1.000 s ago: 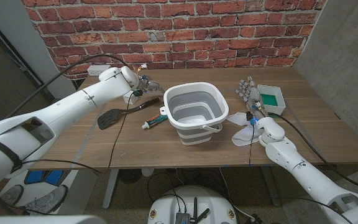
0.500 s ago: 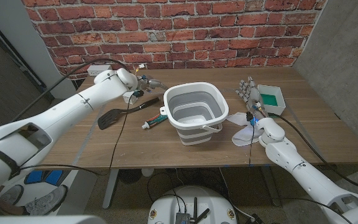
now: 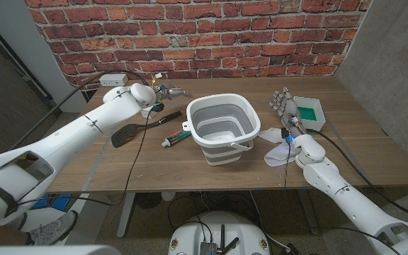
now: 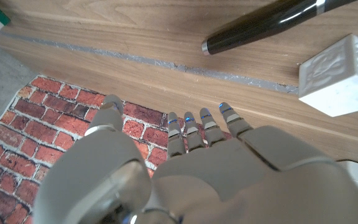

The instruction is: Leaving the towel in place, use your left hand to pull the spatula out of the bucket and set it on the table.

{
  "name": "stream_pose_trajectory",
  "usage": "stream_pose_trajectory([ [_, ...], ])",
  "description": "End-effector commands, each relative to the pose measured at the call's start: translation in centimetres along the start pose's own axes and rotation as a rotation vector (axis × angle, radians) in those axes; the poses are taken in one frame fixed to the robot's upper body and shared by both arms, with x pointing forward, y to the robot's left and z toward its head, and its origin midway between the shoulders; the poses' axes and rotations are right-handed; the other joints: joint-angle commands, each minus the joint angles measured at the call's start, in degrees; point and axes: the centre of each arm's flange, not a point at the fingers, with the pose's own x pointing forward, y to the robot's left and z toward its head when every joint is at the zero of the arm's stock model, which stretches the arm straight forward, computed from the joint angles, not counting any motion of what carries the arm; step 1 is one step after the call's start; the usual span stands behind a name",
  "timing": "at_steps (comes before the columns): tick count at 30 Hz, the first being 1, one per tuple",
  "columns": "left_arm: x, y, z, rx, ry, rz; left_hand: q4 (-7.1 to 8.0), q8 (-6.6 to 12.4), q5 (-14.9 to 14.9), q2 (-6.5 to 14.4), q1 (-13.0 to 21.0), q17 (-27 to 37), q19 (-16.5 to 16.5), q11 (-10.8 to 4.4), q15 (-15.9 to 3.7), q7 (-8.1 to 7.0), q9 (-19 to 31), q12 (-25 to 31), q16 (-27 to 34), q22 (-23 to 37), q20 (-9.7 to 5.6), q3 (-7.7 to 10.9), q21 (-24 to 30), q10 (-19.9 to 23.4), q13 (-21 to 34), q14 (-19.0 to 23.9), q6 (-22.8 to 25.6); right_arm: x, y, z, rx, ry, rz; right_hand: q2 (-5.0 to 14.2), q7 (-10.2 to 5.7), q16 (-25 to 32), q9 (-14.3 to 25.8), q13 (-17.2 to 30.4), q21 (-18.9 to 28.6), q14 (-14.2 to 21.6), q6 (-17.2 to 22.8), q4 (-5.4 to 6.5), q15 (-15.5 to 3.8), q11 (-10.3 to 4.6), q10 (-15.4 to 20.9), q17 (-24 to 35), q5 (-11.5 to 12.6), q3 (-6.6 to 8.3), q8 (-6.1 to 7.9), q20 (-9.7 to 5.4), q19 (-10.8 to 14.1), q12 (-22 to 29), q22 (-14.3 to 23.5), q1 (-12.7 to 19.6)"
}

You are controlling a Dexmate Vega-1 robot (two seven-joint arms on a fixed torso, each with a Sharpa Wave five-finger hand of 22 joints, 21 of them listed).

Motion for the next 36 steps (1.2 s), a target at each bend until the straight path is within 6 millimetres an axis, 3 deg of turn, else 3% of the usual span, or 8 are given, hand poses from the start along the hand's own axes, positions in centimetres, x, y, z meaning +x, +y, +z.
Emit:
stream_pose_trajectory([
  [1,-1.2,0.0,-0.7,-0.081,-0.086,0.136,-0.16,0.55,0.1,0.2,-0.3,0.3,1.1,-0.08,-0.18,-0.04,0.0,0.5,0.2,0.2,-0.36,0.21,0.4,0.9,0.0,0.8,1.2,0.2,-0.5,0.8,-0.036,-0.007,0.023,1.63,0.05,0.2,0.1,0.2,0.2,0.2,0.3,-0.07,-0.39,0.21,0.4,0.1,-0.2,0.24,0.18,-0.47,0.3,0.3,0.1,-0.4],
  [24,-4.1,-1.0,-3.0,-0.251,-0.243,0.347,-0.57,0.48,0.0,1.4,-0.3,0.2,3.3,-0.22,-0.57,-0.13,0.0,0.3,-0.1,0.1,-2.43,0.77,0.5,1.8,0.0,1.8,2.9,1.9,-0.7,1.2,-0.058,-0.016,0.080,1.47,0.13,-0.1,0.1,0.1,0.0,-0.6,-1.3,-0.07,-0.59,0.31,-0.3,0.1,-0.3,0.26,-0.30,-0.83,-0.5,0.1,0.1,-0.5],
  [36,-4.4,-2.6,-5.1,-0.364,-0.295,0.408,-0.38,0.49,-0.1,2.4,-0.9,0.2,5.1,-0.27,-0.77,0.37,0.0,0.0,-0.3,0.1,-3.71,1.07,0.7,1.4,0.0,1.9,3.8,2.2,-0.5,1.0,-0.064,-0.005,0.092,1.50,0.32,0.0,0.1,0.1,0.1,-0.5,-1.8,-0.03,-0.77,0.46,-0.7,0.1,-0.4,0.29,-0.36,-1.49,-0.1,0.0,0.1,-0.6],
])
